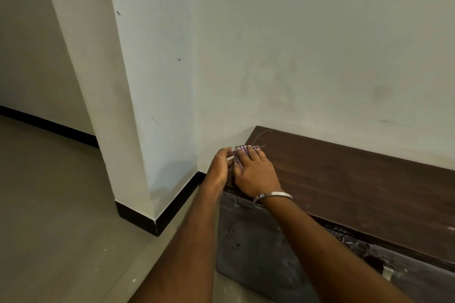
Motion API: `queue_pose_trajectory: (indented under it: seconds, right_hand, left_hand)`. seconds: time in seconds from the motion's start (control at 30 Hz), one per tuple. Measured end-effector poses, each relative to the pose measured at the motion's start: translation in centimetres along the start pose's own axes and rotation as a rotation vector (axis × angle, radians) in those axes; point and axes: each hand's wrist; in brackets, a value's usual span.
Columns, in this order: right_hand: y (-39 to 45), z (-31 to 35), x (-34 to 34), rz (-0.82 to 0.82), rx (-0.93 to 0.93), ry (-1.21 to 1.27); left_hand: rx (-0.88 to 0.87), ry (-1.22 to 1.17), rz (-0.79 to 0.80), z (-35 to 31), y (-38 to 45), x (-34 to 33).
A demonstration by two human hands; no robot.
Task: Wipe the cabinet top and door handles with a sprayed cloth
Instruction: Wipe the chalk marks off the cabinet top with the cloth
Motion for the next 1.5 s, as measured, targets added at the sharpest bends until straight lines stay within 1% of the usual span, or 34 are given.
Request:
queue_pose_trajectory:
  seconds: [0.13, 0.27, 0.33, 0.43, 0.5, 0.63, 0.7, 0.77, 0.9, 1.0, 1.1, 1.2, 1.37, 1.5]
  right_hand:
    - [-2.6, 0.3, 0.3, 0.022, 0.129, 0.049]
    - [-5.7, 0.5, 0.1, 0.003, 0.261, -0.007]
    - [-5.4, 0.2, 0.2, 0.01, 0.26, 0.017]
    - [-3.1, -0.4, 0.4, 0.053, 0.218, 0.065]
    - [-1.0, -1.0, 0.3, 0.076, 0.183, 0.05]
    - [2.7, -2.3, 0.8, 0.113, 0.112, 0.045]
    - [3.3, -2.7, 1.0, 0.136, 0.119, 0.059]
    - [2.9, -2.9, 1.0, 0.14, 0.149, 0.057]
    - [1.0, -3.6, 1.2, 0.16, 0.209, 0.072]
    - [0.1, -4.1, 1.3, 0.177, 0.244, 0.075]
    - [1.1, -4.6, 1.5, 0.189, 0.261, 0.093]
    - [3.8, -5.6, 1.5, 0.2, 0.211, 0.096]
    - [8.2, -7.6, 1.7, 0.201, 0.086, 0.038]
    - [8.0, -7.4, 1.8, 0.192, 0.074, 0.034]
  left_hand:
    - [-0.013, -0.044, -0.069, 0.4, 0.0, 0.3]
    - [-0.042, -0.05, -0.165, 0.4, -0.4, 0.1]
    - [-0.034, -0.041, -0.18, 0.5, -0.5, 0.0]
    - [0.009, -0.004, -0.148, 0.3, -0.7, -0.1]
    - [-0.02, 0.095, -0.112, 0.3, -0.5, -0.4]
    - [-0.242, 0.471, -0.232, 0.7, -0.4, -1.4]
    - [-0.288, 0.644, -0.242, 1.2, -0.4, -1.7]
    - [-0.317, 0.752, -0.249, 1.7, -0.3, -1.8]
    - [-0.36, 0.86, -0.322, 2.2, -0.3, -1.8]
    - [-0.412, 0.901, -0.337, 2.3, -0.6, -1.8]
    - [-0.482, 0.933, -0.338, 2.3, -0.8, -1.9]
    - [-0.57, 0.972, -0.331, 2.4, -1.0, -1.9]
    - [-0.664, 1.055, -0.349, 2.6, -1.1, -2.1]
    - [-0.746, 1.133, -0.338, 2.3, -1.4, -2.4]
Point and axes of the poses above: each hand's wrist, its own y-axis towards the middle knuckle, its own x-axis out of the back of the hand, z = x × y, and after that the axes turned 2 degrees about -y, right-handed
